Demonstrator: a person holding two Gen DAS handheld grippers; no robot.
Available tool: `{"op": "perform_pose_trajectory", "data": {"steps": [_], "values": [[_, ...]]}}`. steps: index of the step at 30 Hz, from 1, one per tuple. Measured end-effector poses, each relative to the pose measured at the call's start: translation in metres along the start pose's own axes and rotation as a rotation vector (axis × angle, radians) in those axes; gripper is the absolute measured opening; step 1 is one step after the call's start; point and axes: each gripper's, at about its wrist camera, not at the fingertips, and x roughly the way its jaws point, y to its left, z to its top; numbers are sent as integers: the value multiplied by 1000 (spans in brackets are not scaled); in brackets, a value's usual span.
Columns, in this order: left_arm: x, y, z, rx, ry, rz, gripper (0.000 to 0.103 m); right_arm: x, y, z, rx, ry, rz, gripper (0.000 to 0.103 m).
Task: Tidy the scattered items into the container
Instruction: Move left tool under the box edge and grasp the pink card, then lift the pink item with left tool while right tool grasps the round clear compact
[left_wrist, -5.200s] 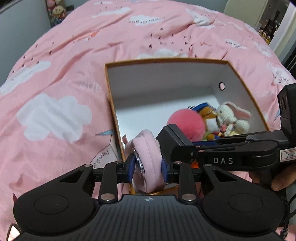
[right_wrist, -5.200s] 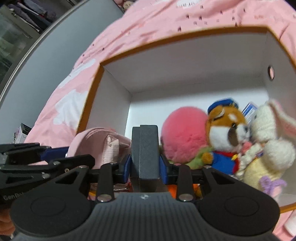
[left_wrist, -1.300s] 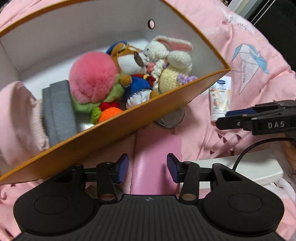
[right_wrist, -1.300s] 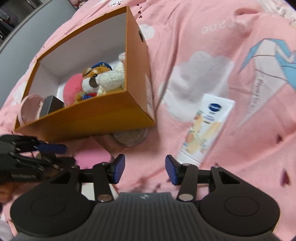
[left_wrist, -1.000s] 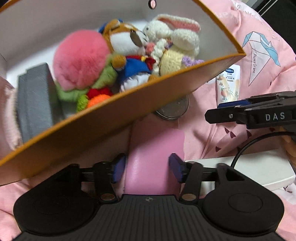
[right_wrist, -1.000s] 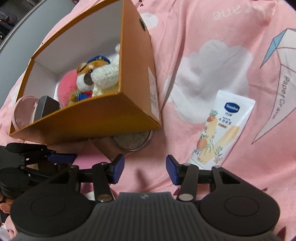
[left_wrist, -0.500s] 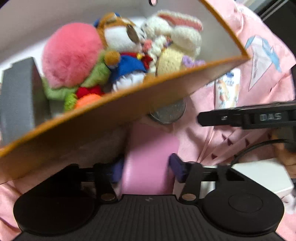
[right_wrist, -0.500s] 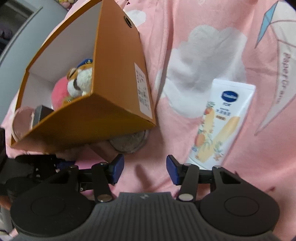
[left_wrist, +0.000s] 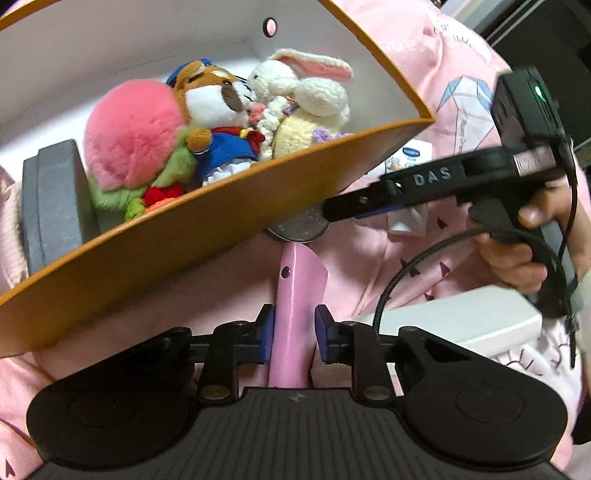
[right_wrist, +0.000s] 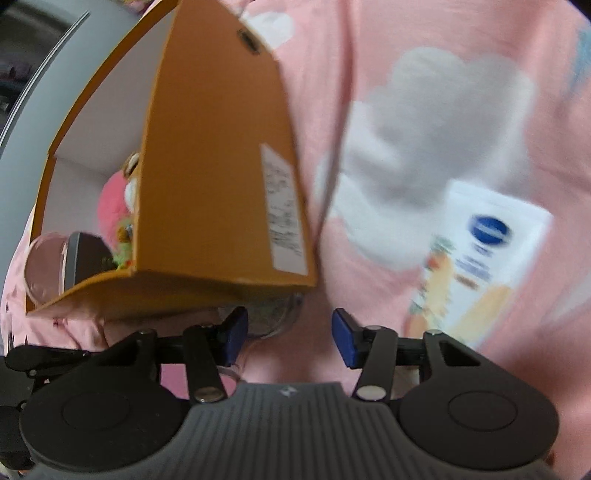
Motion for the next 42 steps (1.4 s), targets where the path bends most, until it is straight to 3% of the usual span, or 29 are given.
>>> {"op": "perform_pose_trajectory", "data": {"steps": [6, 9, 14, 19, 24, 25, 26, 29, 32, 34, 38, 42], "values": [[18, -2, 5, -16, 40, 7, 28, 13, 2, 6, -46, 51, 49, 52], [16, -1, 6, -38, 30, 16, 27, 20, 2, 7, -58, 51, 76, 51], [0, 1, 3, -71, -17, 17, 23, 31, 11, 2, -68, 24, 82, 59], [-15, 7, -2, -125, -69, -11, 21, 25, -3, -5, 44, -6, 111, 36], [-33, 1, -1, -102, -140, 9, 20, 13, -20, -16, 194, -22, 176, 20], [-37, 1, 0, -98, -153, 14, 20, 9, -20, -19, 200, -25, 172, 1], [-40, 1, -1, -95, -164, 19, 20, 5, -19, -22, 202, -32, 177, 0], [-42, -2, -8, -90, -187, 31, 20, -10, -10, -30, 196, -54, 228, 0], [-46, -1, -8, -92, -196, 38, 20, -17, -3, -37, 183, -70, 163, 0], [-50, 0, -8, -90, -207, 40, 20, -23, -16, -30, 220, -67, 161, 6], [-59, 1, -14, -86, -225, 50, 20, -27, -10, -30, 200, -70, 149, 7], [-59, 5, -18, -115, -237, 67, 20, -39, 8, -26, 142, -118, 212, 7]]}}
